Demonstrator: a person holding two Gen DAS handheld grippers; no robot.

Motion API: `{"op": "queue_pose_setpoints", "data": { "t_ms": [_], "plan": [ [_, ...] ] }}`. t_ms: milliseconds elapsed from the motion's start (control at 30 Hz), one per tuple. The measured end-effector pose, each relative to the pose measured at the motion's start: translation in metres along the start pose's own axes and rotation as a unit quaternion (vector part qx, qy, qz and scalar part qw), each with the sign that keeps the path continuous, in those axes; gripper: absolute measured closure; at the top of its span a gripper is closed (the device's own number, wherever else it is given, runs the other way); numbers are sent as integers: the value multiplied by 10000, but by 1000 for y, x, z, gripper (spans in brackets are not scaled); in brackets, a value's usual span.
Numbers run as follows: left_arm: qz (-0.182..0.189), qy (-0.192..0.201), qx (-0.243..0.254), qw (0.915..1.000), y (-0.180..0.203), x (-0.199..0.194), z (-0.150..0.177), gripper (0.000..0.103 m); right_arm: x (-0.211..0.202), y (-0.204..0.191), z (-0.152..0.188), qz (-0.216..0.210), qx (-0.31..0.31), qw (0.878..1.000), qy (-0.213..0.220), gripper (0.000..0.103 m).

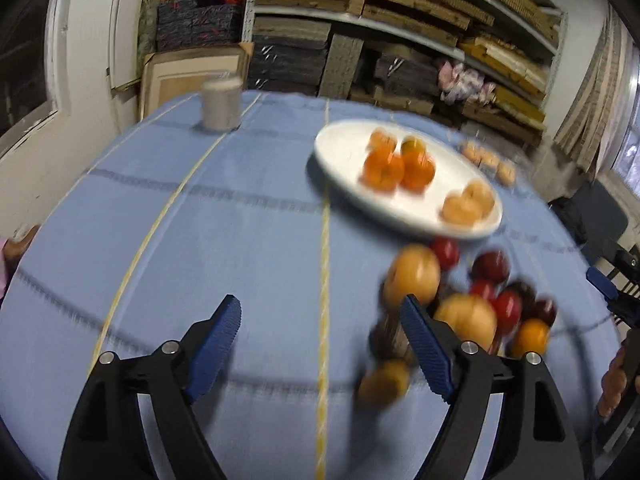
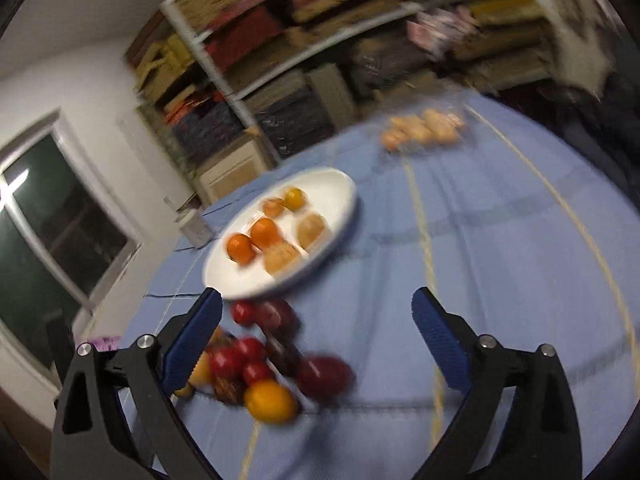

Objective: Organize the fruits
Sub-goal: 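Withdraw both open tools away from the plate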

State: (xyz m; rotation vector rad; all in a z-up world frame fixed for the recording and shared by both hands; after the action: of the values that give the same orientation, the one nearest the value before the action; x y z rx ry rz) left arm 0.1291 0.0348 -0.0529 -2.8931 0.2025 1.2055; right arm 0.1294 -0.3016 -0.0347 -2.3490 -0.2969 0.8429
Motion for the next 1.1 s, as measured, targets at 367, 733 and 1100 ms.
{"op": "queue_pose_setpoints", "data": {
  "t_ms": [367, 733, 1100],
  "plan": [
    [-271, -56, 1156, 9929, 39, -6, 29, 20, -6, 39, 1, -142, 928, 9955, -94, 9],
    [165, -383, 907, 9950, 37, 13, 31, 45, 0, 36, 5, -56, 799, 9965, -256, 8],
    [292, -453, 1045, 9931, 48, 20, 30, 53, 3, 29, 9, -59, 636, 9974, -335, 8]
  ]
}}
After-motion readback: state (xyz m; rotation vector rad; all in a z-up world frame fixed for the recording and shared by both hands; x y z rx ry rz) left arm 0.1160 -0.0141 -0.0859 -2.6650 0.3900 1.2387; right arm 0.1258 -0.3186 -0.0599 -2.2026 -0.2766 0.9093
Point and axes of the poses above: each gripper's, at about its wrist camera, not at the fingertips, and x roughly the way its jaws point, y to its right, z to its underside, the point moved 6 cm from there along x, roughly the way its jaws point, and after that the axes turned 7 degrees about x, right-handed, at the moved point
